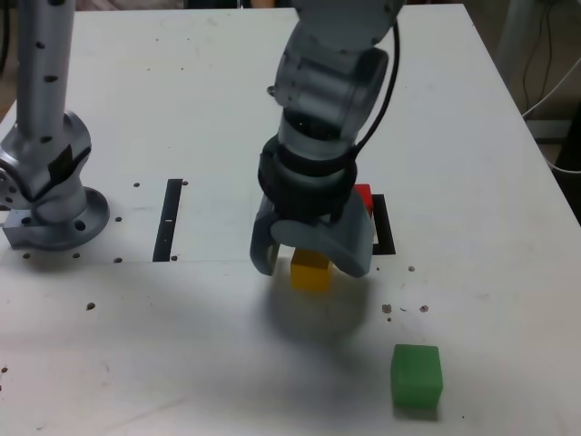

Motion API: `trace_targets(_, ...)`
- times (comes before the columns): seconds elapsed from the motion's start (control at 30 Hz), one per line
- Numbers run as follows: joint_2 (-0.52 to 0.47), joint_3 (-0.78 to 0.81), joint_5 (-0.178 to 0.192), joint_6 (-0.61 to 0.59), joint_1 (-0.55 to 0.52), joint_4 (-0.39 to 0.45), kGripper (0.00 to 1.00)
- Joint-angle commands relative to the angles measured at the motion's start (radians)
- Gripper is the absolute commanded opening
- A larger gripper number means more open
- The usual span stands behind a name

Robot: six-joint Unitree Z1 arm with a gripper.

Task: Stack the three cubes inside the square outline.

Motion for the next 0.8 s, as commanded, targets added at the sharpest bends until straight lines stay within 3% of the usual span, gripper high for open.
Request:
trace_targets(0.0,-0.001,-0.009,0.008,-0.002,-0.001,0.007,0.72)
trace_targets(0.07,-0.004,-0.01,0.011,-0.004,-0.001,0.004,0.65)
trace_targets(0.4,0.014,-0.012,0.009,-0.005,-0.001,0.014,0.52)
trace_targets(0.77,0.05,-0.02,-0.01,0.009,-0.001,0.011,0.49)
